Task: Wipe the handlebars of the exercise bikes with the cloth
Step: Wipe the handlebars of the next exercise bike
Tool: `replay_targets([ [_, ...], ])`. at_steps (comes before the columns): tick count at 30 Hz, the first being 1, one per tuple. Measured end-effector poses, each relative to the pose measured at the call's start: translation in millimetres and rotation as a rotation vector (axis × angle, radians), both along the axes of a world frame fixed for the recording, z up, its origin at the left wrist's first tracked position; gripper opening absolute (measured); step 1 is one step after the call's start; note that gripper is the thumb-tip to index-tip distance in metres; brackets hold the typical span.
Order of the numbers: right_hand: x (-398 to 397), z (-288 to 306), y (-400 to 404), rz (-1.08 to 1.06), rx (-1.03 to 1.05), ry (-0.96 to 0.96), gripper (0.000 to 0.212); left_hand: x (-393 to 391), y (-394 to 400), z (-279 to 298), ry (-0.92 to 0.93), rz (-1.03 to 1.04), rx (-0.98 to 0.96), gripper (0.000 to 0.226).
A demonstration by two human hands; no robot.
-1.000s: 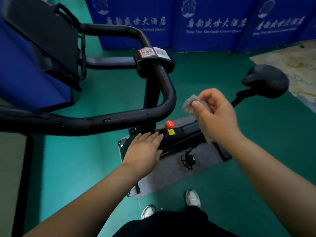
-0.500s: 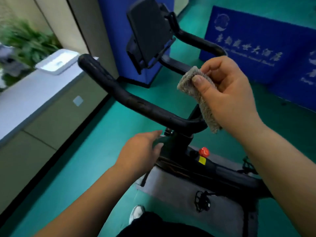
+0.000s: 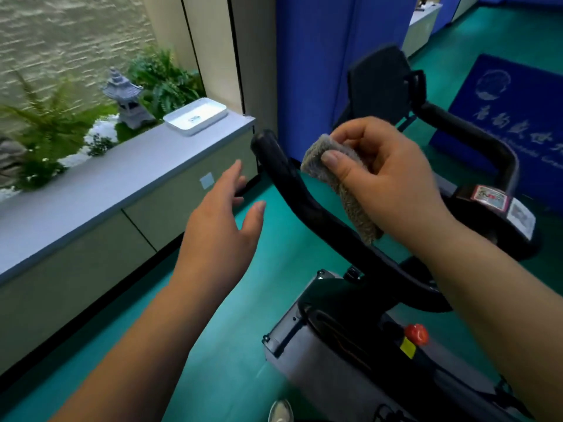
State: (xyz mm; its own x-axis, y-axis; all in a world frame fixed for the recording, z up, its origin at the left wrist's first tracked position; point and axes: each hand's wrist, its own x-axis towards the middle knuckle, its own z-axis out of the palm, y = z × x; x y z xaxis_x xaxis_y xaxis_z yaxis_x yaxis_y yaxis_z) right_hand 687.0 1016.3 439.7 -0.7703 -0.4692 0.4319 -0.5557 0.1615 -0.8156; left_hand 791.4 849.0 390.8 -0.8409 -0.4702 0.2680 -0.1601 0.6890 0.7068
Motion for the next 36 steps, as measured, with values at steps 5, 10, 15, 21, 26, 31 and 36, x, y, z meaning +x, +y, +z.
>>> replay_targets([
  [5,-4.8,-0.4,-43.7,-0.054,-0.003,0.128,0.014,-18.5,-20.2,25.3,0.094,-0.028,-0.002,0.056],
  [10,-18.7,-7.1,-73.0,-0.085,-0.040,0.209,0.015,-28.3,-29.4,27.9,0.069,-0.072,-0.042,0.045],
  [15,-6.9,-32.4,-33.1,-0.035,0.092,0.290,0.013,-27.9,-32.8,27.8,0.030,-0.072,-0.012,0.041],
  [21,-32.7,-11.9,-69.6,-0.049,-0.021,0.387,0.014,-31.7,-28.4,33.3,0.072,-0.065,-0.021,0.036],
  [26,-24.1,-36.8,-28.3,0.089,0.111,0.352,0.008,-32.8,-27.4,32.5,0.090,-0.013,-0.030,0.036],
  [31,-22.0,-32.5,-28.0,0.079,0.129,0.431,0.008,-35.1,-22.6,32.5,0.106,0.034,-0.036,0.037],
  [36,-32.4,-15.0,-50.6,0.106,0.119,0.497,0.013,-33.6,-19.9,32.6,0.084,0.064,0.000,0.047],
])
